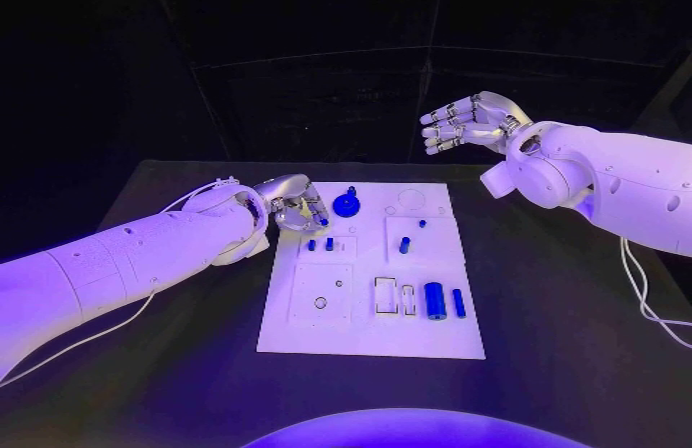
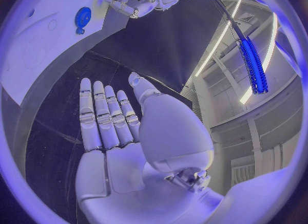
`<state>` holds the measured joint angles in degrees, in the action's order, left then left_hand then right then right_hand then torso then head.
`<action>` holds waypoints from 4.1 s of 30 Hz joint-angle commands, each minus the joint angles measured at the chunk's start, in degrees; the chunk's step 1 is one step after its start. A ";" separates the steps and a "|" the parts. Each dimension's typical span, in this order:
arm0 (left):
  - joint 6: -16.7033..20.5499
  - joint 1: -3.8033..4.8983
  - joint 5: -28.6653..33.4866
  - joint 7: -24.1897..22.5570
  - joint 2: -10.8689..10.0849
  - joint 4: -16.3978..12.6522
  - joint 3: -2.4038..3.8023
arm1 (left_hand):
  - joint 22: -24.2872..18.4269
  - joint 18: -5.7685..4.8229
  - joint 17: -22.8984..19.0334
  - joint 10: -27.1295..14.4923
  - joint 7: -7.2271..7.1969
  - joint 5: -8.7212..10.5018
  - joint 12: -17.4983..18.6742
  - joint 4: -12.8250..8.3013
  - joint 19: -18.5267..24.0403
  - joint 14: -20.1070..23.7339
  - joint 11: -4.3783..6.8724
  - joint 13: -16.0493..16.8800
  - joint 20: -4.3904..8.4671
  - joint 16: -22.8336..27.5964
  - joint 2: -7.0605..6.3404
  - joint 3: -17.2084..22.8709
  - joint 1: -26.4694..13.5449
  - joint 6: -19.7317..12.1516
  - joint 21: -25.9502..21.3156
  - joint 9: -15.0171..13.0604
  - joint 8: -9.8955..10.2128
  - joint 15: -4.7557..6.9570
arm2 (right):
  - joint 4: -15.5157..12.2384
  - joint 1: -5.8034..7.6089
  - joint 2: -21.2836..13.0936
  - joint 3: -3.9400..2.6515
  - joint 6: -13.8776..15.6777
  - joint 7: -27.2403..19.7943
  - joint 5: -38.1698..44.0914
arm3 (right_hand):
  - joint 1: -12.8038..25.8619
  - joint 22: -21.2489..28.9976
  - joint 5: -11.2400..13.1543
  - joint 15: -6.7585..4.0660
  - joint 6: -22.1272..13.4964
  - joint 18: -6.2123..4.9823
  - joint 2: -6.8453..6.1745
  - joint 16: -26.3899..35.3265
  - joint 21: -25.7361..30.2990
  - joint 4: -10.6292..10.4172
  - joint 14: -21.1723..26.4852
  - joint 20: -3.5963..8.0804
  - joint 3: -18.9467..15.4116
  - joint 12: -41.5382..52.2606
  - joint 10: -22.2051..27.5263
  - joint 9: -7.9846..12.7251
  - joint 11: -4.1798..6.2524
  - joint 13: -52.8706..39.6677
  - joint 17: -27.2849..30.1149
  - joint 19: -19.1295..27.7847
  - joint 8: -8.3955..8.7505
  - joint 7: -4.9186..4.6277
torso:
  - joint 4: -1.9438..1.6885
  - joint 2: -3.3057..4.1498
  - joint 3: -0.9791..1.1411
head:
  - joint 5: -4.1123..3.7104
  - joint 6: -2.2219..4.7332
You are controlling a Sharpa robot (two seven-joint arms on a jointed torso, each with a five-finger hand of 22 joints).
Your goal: Assemble the parts on the task board
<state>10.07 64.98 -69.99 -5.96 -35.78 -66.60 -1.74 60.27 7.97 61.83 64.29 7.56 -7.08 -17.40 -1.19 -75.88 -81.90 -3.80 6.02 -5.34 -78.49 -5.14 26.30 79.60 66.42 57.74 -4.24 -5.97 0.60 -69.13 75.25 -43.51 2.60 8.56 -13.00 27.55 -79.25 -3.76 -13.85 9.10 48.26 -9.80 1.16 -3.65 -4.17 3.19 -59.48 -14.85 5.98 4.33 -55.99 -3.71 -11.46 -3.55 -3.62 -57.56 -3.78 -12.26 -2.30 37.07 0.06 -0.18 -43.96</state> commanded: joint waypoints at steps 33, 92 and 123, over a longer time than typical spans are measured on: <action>-2.26 0.11 0.05 1.71 1.78 1.92 0.12 | -0.57 -0.36 -0.02 -3.24 -0.05 0.46 1.00 0.35 1.12 0.22 -0.76 -0.04 -0.44 -0.10 -0.91 -1.49 -1.07 -0.97 -1.05 0.09 0.80 -0.61 | -0.24 0.11 -0.04 -0.04 -0.37 -0.62 0.00 | 0.16 0.01 0.21 -0.26 0.00 -0.70 0.20 -0.02 0.28 -0.03 -0.09 0.09 -0.21 0.31 0.17 0.01 0.22 0.00 0.07 -0.28 -0.21 -1.99 | -0.05 0.01 0.02 | -0.61 -0.18; -3.78 0.09 -4.66 4.39 2.97 3.16 0.12 | -0.24 -0.39 -0.22 -3.45 0.10 0.44 0.59 0.23 1.07 0.36 -0.79 0.17 -0.52 -0.15 -0.67 -1.72 -0.75 -0.93 -0.77 0.05 0.75 -0.64 | -0.43 0.12 -0.12 -0.04 -0.35 -0.65 0.00 | 0.27 0.01 0.37 -0.27 0.08 -0.71 0.35 -0.02 0.38 0.01 -0.10 0.09 -0.28 0.35 0.18 0.01 0.23 0.00 0.06 -0.34 -0.17 -1.98 | 0.02 -0.07 0.02 | -0.68 -0.38; -2.80 0.09 -4.66 5.56 3.27 3.61 0.12 | -0.19 -0.40 -0.30 -3.47 0.15 0.45 0.50 0.24 1.06 0.40 -0.81 0.22 -0.54 -0.13 -0.68 -1.81 -0.76 -0.98 -0.74 0.06 0.77 -0.66 | -0.51 0.12 -0.18 -0.04 -0.32 -0.65 0.00 | 0.34 0.01 0.47 -0.26 0.06 -0.71 0.37 -0.02 0.40 0.00 -0.10 0.08 -0.33 0.36 0.18 0.02 0.23 -0.01 0.06 -0.36 -0.16 -1.98 | -0.01 -0.10 0.01 | -0.51 -0.35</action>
<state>6.92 65.01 -74.42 -1.61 -32.58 -63.02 -1.66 60.02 7.98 61.58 61.11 7.57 -6.87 -16.64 -0.88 -75.08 -81.49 -4.50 6.18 -5.72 -78.50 -5.88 24.90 78.83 65.60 56.81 -4.16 -5.50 0.19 -69.50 75.25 -43.70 2.60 8.51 -13.04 27.55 -79.25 -3.77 -13.51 9.10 48.26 -9.80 1.16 -3.65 -4.17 3.19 -59.48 -14.85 5.98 4.33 -55.99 -3.71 -11.46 -3.55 -3.62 -57.56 -3.78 -12.26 -2.26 36.98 0.08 -0.70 -44.32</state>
